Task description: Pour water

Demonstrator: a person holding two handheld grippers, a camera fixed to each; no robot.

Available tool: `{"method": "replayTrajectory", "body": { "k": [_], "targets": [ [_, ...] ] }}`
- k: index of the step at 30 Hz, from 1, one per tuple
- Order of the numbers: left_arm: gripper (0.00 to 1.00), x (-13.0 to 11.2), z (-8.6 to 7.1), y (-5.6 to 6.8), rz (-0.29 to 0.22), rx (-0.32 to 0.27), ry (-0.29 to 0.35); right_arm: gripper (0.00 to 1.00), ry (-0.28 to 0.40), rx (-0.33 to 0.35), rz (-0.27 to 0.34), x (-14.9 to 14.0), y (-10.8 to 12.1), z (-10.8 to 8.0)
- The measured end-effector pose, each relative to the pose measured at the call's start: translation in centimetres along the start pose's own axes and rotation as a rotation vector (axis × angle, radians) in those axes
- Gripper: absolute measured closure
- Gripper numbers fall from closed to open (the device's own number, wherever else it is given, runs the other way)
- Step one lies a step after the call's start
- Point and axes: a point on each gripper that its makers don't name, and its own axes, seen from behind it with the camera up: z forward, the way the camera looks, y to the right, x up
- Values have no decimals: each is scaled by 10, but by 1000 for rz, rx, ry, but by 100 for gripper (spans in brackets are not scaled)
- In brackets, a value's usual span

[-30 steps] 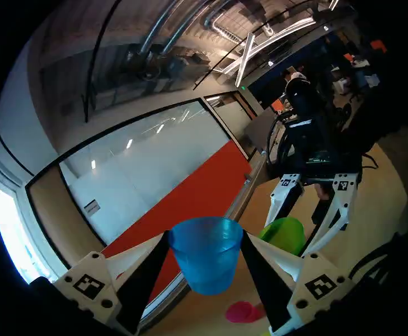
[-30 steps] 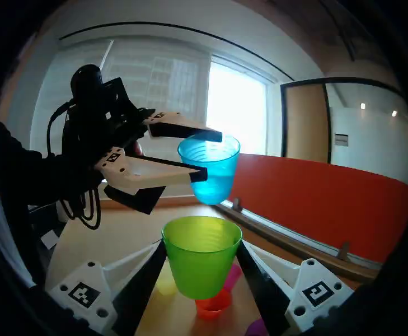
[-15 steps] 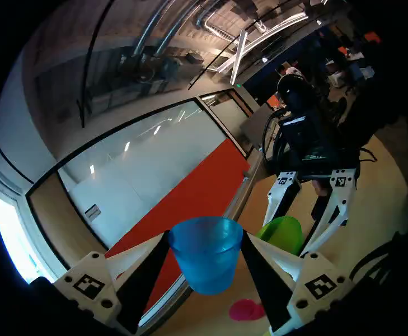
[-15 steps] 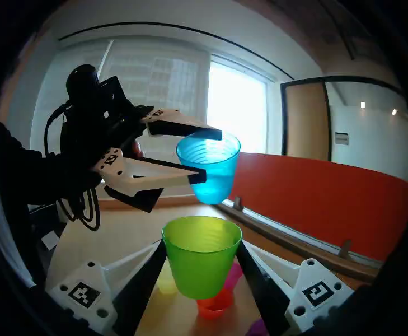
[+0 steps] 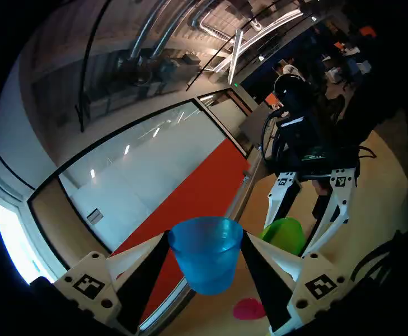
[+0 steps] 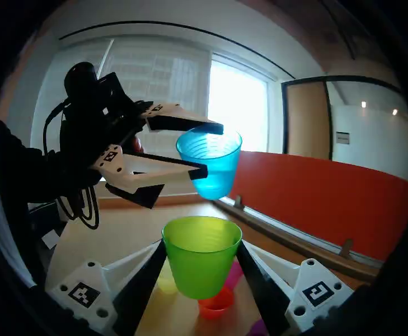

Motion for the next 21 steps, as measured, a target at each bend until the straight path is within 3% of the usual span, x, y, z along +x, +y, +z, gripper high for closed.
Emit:
{"method": "replayTrajectory", "body": {
  "k": [21],
  "targets": [
    [11,0,0,4,63,2,-4,10,1,12,9,-3,-4,5]
  ]
}}
